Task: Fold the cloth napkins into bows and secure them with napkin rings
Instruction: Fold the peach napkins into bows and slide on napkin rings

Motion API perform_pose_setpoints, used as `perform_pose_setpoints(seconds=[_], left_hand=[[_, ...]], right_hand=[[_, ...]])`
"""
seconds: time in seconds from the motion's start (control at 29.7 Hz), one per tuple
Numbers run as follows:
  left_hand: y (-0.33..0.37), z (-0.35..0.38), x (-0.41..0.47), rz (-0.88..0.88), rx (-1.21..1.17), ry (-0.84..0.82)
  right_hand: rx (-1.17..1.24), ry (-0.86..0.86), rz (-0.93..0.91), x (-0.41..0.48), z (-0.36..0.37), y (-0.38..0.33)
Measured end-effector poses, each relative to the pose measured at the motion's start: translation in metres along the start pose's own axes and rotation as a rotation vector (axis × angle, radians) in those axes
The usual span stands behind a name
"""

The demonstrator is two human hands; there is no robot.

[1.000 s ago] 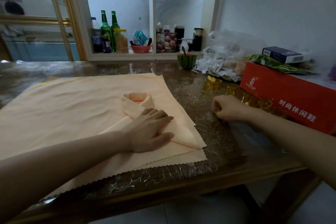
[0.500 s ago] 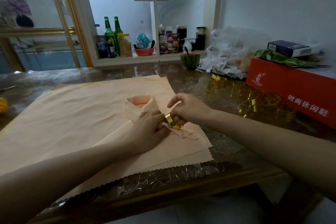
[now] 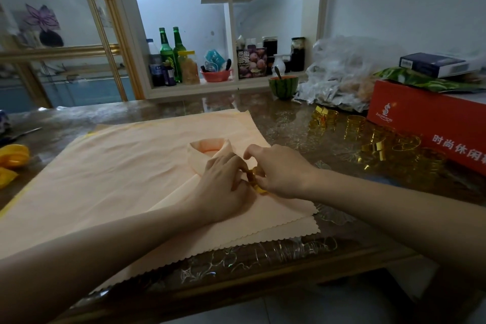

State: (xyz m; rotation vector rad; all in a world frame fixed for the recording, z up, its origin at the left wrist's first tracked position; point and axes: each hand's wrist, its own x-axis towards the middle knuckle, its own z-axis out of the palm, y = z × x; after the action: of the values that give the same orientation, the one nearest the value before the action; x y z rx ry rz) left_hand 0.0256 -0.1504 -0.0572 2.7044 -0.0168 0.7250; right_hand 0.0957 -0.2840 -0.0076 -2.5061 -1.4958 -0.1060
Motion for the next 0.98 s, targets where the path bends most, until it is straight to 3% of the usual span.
perform_pose_setpoints(seconds=[0.1,0.2,0.44,0.67,0.81,0.98], left_hand=[[0.001,-0.002,-0.002,0.079,0.043,-0.091],[-0.001,0.000,-0.001,0.156,0.059,-0.074],[-0.003,0.003,0.000,0.089,0.056,-0.052],[-0.001,0.001,-0.002,-0.021,0.063,0.028],[-0.005,0.005,0.000,-0.091,0.116,0.055],[-0.011,0.007,0.001,-0.166,0.119,0.040]], right_hand=[[0.155,0.015,0.029,0.002,0.001,0.006],[0.199,0.022,0.016,0.003,0.003,0.010],[0.305,-0.005,-0.046,0.003,0.001,0.010],[0.441,-0.030,0.084,0.009,-0.012,0.017],[0.468,-0.109,0.148,0.008,-0.024,0.024],[0.411,-0.357,0.231,0.007,-0.025,0.027]])
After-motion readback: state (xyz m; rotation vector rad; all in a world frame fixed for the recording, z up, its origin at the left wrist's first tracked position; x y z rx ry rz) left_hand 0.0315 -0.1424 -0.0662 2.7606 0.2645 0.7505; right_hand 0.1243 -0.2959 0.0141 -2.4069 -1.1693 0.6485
